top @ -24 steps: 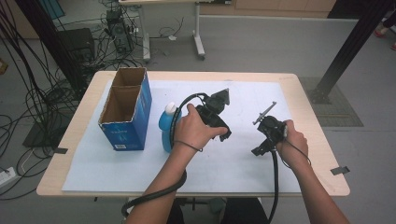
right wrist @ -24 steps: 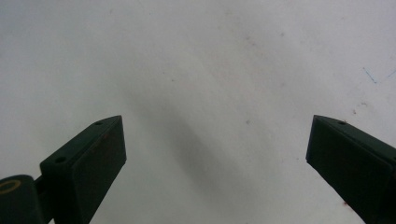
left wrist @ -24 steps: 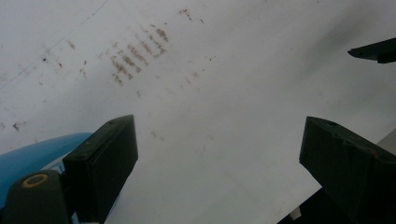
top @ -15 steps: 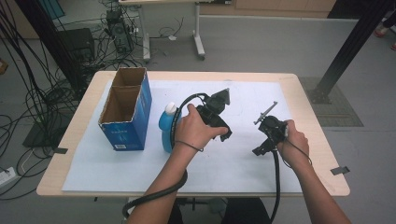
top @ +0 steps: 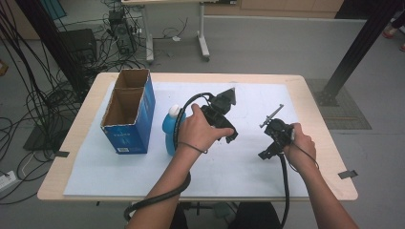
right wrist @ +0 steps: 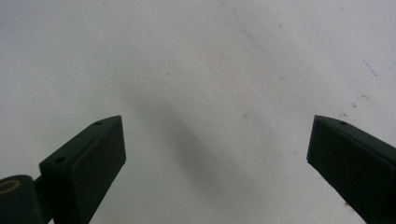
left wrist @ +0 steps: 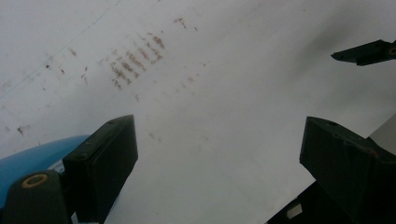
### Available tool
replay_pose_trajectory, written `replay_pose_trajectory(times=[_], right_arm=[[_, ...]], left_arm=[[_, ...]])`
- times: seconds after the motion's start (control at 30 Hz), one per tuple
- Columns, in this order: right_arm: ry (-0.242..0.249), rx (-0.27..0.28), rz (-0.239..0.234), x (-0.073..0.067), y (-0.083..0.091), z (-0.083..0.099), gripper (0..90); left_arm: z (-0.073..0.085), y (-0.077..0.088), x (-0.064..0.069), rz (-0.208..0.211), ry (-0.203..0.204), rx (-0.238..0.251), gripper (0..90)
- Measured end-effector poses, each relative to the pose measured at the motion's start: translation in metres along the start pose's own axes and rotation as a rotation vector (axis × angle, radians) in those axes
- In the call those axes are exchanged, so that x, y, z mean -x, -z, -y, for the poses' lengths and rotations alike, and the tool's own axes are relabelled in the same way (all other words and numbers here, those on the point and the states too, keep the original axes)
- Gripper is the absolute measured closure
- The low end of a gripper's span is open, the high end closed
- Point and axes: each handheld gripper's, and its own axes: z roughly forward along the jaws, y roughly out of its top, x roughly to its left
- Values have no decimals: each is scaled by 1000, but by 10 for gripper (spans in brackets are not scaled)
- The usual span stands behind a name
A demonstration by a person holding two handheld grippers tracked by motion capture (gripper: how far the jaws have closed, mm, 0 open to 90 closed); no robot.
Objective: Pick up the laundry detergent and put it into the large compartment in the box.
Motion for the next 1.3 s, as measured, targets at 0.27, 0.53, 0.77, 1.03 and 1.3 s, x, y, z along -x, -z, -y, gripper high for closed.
replay_pose_trajectory(times=[0.27, 0.53, 0.77, 1.03, 1.3], right_arm=[[-4, -2, 4, -1, 1, 0, 43], [2, -6, 6, -2, 1, -1, 43], [-1, -5, 1, -3, 1, -3, 43], [4, -12, -3, -4, -1, -3, 43], [9, -13, 1, -5, -1, -4, 43]], left_arm=[[-5, 32, -1, -22, -14, 26, 118], [-9, 61, -7, -12, -15, 63, 118], [-11, 83, -14, -38, -11, 87, 118], [-9, 103, -25, -68, 12, 104, 117], [-1, 114, -40, -86, 50, 118, 117]])
